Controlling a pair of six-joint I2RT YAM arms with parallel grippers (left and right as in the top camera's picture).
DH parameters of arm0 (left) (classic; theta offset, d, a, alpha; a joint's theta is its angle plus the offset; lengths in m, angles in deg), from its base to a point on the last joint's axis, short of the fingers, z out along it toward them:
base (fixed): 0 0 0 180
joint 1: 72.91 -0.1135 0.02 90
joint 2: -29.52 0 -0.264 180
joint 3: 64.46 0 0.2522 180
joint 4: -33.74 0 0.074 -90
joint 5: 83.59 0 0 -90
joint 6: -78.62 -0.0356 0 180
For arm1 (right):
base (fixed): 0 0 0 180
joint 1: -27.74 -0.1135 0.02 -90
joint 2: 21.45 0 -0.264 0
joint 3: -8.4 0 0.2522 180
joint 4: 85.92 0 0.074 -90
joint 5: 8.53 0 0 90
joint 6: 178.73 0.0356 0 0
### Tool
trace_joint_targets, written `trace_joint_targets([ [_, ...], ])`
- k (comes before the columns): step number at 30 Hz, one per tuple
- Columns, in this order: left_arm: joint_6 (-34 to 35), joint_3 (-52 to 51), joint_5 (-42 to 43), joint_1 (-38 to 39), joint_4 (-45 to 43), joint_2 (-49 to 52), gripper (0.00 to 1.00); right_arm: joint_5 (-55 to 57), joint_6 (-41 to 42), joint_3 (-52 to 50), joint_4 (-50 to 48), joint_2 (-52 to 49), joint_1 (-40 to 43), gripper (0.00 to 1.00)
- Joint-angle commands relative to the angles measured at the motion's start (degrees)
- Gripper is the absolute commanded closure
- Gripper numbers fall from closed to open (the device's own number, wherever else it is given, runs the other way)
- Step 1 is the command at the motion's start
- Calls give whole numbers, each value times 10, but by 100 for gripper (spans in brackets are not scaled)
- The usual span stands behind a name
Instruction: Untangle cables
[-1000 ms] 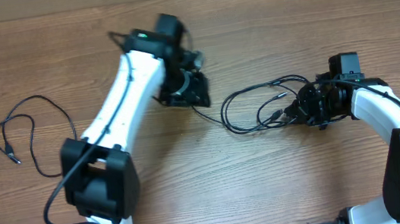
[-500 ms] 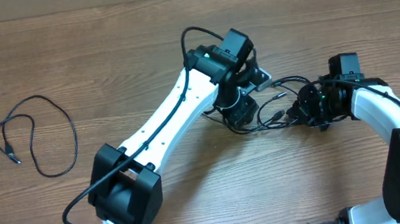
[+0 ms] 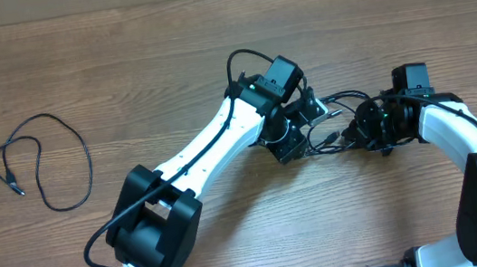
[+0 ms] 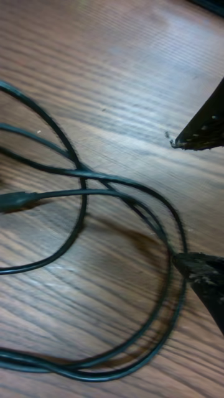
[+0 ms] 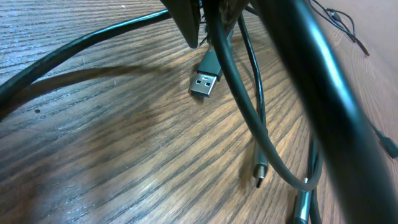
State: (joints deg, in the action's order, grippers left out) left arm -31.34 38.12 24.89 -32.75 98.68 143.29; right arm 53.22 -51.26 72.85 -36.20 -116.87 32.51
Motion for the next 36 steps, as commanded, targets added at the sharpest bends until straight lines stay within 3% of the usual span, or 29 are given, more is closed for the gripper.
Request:
trace_joint_targets([
  [1,-13,-23,27,4,-30,-16,47,4,2,0,-3,10,-3,95],
  [14,-13,-85,36,18,-111,-16,53,4,2,0,-8,10,-3,95],
  [20,-9,-105,29,23,-165,-16,66,4,2,0,-9,10,-3,95],
  [23,-2,-106,12,23,-175,-16,64,4,2,0,-9,10,-3,95],
  [25,-2,-108,10,23,-176,-16,58,4,2,0,-9,10,-3,95],
  [36,-2,-120,10,32,-184,-16,57,3,2,0,-9,10,-3,95],
])
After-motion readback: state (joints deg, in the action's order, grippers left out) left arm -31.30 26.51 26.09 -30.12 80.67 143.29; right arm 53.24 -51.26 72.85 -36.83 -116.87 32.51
